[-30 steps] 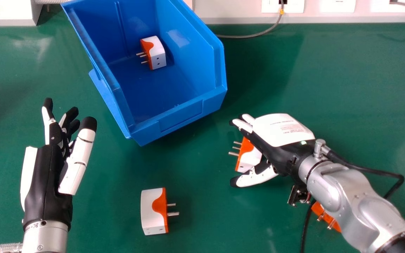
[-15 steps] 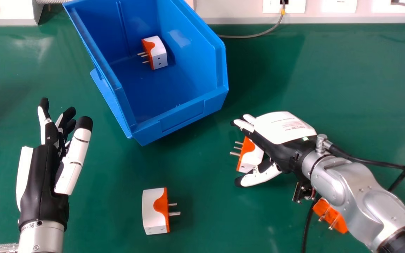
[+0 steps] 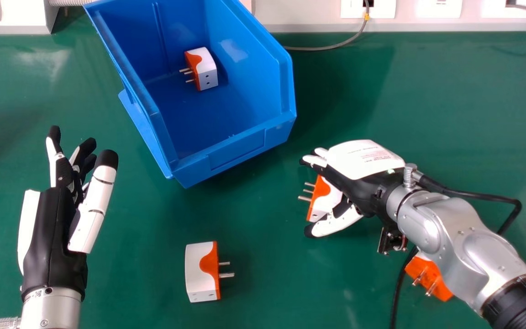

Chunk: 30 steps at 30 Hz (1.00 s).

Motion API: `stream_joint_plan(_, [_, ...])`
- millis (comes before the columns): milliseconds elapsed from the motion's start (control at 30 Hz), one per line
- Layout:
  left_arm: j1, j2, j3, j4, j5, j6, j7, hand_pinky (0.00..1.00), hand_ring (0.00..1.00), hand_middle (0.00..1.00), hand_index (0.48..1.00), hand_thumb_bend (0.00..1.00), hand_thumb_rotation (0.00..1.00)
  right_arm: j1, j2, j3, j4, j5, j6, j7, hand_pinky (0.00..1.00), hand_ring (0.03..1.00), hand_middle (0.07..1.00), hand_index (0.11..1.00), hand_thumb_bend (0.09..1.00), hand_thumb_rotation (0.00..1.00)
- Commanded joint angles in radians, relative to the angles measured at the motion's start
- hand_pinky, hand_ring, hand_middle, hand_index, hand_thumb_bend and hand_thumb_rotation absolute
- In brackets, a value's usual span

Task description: Pick all objects and put in blue box

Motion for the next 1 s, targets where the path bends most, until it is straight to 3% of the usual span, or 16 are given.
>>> stream_joint_plan(0, [0.001, 0.001, 0.003, -0.031, -0.006, -0.002, -0.001, 0.86, 0.94, 0.94, 0.961, 0.58, 0.81, -0.01, -0.02, -0.007, 0.033, 0.003, 0.027, 0.014, 0.86, 0.93, 0.963, 0.924, 0.429, 0.52])
stream_joint_plan(567, [-0.004, 0.013, 0.016, -0.023, -0.017, 0.003, -0.012, 0.86, 0.93, 0.93, 0.958, 0.59, 0.82, -0.041, -0.042, -0.018, 0.046, 0.014, 0.038, 0.049, 0.83, 0.905, 0.926, 0.887, 0.391, 0.46])
stream_joint_plan(633, [-0.005, 0.015, 0.018, -0.022, -0.015, 0.004, -0.013, 0.86, 0.93, 0.93, 0.958, 0.59, 0.82, -0.043, -0.036, -0.023, 0.047, 0.02, 0.048, 0.051, 0.82, 0.901, 0.923, 0.882, 0.397, 0.41])
stream_joint_plan(767, [-0.005, 0.015, 0.019, -0.024, -0.011, 0.005, -0.015, 0.86, 0.93, 0.93, 0.957, 0.59, 0.82, -0.044, -0.025, -0.034, 0.047, 0.035, 0.069, 0.049, 0.77, 0.879, 0.906, 0.861, 0.478, 0.17])
stream_joint_plan(833, [-0.002, 0.015, 0.019, -0.031, -0.009, 0.009, -0.016, 0.86, 0.93, 0.93, 0.957, 0.59, 0.82, -0.045, -0.019, -0.039, 0.044, 0.042, 0.084, 0.052, 0.77, 0.879, 0.906, 0.861, 0.478, 0.17])
stream_joint_plan(967, [-0.002, 0.016, 0.02, -0.033, -0.009, 0.011, -0.017, 0.86, 0.93, 0.93, 0.957, 0.59, 0.82, -0.046, -0.025, -0.036, 0.036, 0.037, 0.079, 0.031, 0.67, 0.789, 0.853, 0.834, 0.495, 0.11])
